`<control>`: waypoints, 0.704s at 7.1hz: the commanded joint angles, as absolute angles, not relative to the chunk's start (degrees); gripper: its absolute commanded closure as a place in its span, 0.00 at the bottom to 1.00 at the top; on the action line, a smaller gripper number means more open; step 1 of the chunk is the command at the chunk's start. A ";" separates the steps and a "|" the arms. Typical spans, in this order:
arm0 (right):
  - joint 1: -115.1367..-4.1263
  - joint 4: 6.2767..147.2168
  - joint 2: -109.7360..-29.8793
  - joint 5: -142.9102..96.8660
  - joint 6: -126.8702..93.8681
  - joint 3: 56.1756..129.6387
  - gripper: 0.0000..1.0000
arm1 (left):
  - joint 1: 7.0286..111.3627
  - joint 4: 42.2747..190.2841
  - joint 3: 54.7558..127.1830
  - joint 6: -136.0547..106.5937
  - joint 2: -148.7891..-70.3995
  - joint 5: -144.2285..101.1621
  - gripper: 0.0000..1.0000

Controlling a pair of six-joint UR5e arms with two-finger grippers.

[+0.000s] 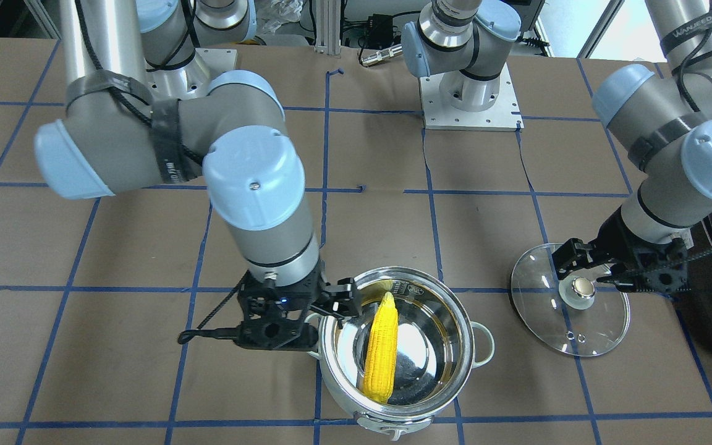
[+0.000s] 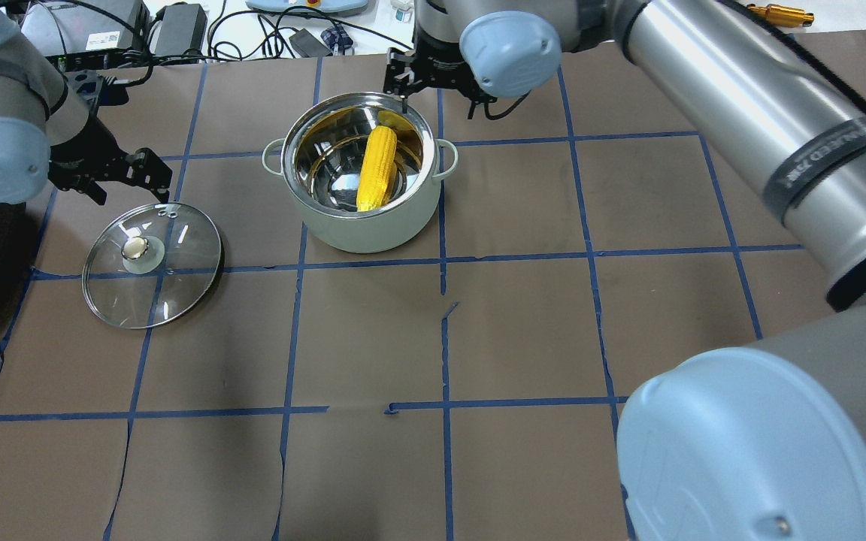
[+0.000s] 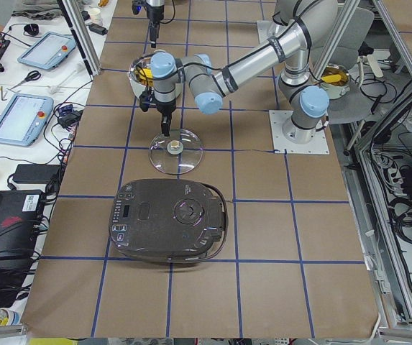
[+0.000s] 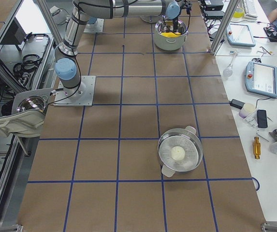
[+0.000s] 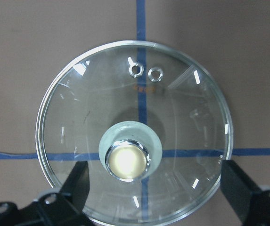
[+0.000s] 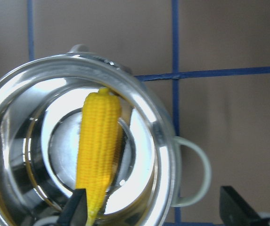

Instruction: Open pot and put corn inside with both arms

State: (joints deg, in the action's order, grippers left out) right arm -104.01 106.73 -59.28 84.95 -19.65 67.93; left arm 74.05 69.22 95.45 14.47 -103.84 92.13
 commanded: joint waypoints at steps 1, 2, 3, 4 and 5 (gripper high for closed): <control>-94.70 100.41 -69.73 85.43 -17.41 76.77 0.00 | 80.57 79.42 90.98 4.70 -98.90 91.24 0.00; -90.57 98.72 -74.74 84.73 -12.53 81.51 0.00 | 83.81 79.89 90.01 1.35 -96.70 91.49 0.00; -88.00 98.70 -79.32 85.34 -9.35 86.35 0.00 | 86.72 80.59 89.57 -2.34 -95.72 91.67 0.00; -87.28 98.61 -83.98 85.43 -8.71 90.57 0.00 | 88.66 81.73 88.60 -4.46 -94.58 91.76 0.00; -87.45 98.61 -85.68 85.52 -8.70 93.49 0.00 | 89.12 89.13 87.11 -4.57 -92.40 90.45 0.00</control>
State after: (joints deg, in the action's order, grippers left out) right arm -87.98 98.75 -82.24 85.38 -9.39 89.25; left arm 87.74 82.95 88.66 -3.30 -94.64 91.41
